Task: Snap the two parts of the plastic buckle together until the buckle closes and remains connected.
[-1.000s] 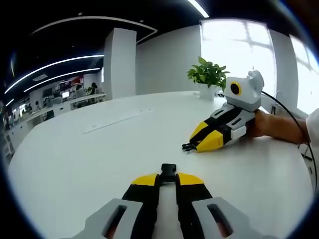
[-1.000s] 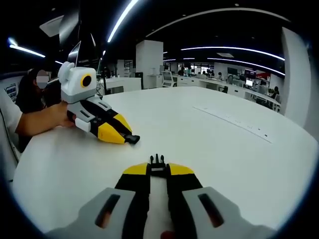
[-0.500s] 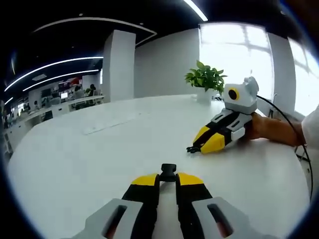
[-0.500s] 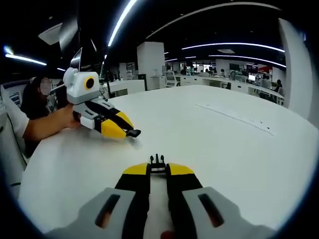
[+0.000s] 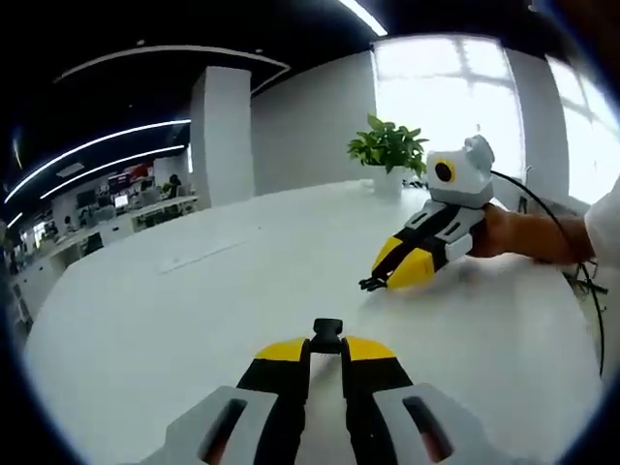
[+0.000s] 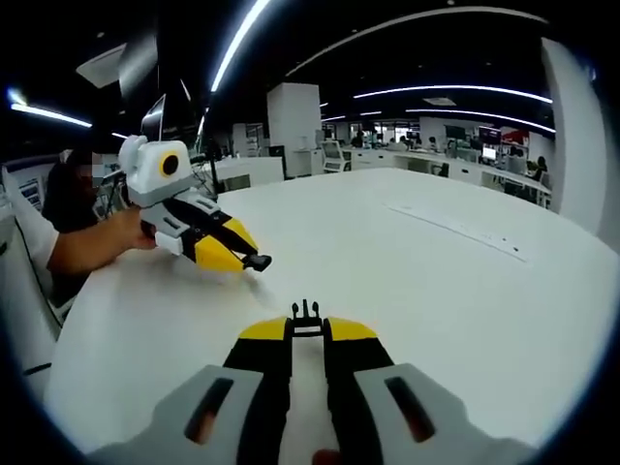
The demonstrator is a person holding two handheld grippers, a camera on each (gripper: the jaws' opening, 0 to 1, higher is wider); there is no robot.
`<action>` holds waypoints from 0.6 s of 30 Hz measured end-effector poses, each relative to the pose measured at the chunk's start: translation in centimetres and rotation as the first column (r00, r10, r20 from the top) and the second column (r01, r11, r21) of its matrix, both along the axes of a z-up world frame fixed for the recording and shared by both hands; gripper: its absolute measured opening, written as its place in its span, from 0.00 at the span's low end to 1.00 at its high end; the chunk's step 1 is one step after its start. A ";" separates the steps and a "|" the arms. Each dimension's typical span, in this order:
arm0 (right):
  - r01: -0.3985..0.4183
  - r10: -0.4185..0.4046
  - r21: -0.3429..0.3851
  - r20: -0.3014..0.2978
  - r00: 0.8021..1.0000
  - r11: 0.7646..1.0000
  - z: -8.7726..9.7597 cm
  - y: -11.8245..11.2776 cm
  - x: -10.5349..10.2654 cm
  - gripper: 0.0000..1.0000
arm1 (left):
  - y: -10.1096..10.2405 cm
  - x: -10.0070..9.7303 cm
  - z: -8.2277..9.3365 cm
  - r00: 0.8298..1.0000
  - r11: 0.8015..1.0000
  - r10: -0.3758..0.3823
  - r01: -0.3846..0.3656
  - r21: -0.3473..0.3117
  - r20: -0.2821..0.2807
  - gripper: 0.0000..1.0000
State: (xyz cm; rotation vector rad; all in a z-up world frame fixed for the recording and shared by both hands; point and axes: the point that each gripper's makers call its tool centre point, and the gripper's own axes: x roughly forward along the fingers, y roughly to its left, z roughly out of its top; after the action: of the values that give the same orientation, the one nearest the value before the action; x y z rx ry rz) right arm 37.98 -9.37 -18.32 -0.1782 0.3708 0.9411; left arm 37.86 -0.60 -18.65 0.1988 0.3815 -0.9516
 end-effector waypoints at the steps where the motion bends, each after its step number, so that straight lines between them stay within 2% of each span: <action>1: -0.004 0.004 0.001 0.004 1.000 1.000 0.2 0.1 -0.4 0.13 | -0.2 -0.4 0.2 1.000 1.000 -0.008 0.008 -0.010 -0.005 0.12; 4: -0.011 0.011 0.002 0.012 1.000 1.000 0.5 0.4 -1.4 0.13 | -0.5 -1.5 0.6 1.000 0.999 -0.026 0.025 -0.036 -0.016 0.12; 14: -0.032 0.034 -0.045 0.043 0.998 0.998 -0.2 0.4 -4.3 0.13 | 0.1 -4.0 -0.4 0.998 0.998 -0.047 0.046 0.038 0.034 0.12; 18: -0.031 0.032 -0.039 0.025 0.999 0.999 -0.5 0.3 -4.7 0.13 | 0.3 -4.7 -0.2 0.998 0.998 -0.057 0.057 0.016 0.022 0.12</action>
State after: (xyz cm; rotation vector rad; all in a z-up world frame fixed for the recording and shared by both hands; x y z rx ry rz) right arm 33.27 -9.06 -18.84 -0.2321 0.3633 0.9627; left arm 33.13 -0.29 -18.87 0.2355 0.3645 -1.0021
